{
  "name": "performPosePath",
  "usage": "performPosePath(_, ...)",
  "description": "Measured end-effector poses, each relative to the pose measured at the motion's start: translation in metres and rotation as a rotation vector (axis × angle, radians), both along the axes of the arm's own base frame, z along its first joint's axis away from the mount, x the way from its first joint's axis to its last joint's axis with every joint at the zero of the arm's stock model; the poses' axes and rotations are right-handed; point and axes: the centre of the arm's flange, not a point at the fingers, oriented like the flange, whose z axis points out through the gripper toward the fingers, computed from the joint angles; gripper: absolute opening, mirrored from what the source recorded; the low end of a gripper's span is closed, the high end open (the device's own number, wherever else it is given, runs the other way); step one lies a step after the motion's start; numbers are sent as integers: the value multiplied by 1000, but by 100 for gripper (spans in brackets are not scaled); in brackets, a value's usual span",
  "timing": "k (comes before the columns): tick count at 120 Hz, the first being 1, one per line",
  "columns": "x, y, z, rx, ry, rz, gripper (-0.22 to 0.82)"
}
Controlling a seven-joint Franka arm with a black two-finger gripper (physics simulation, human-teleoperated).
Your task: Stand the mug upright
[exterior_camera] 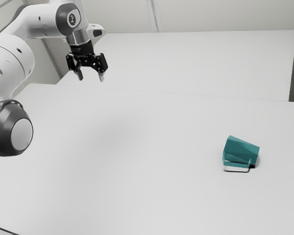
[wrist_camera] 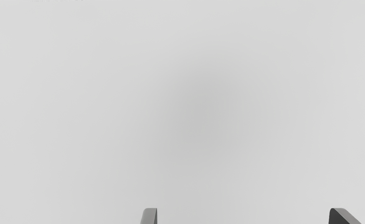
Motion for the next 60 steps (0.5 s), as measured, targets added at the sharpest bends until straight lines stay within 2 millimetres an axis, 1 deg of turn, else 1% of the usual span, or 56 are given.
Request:
performPosePath(16, 2, -3, -1, 12, -7, -10, 60)
performPosePath(24, 1, -7, 3, 16, -12, -19, 60)
performPosePath(29, 0, -18, -4, 9, -2, -37, 60)
performPosePath(37, -8, -32, -15, -27, 9, -56, 60)
performPosePath(54, -34, -74, -46, -223, 15, -63, 60)
performPosePath(60, -46, -84, -58, -300, 22, -46, 60)
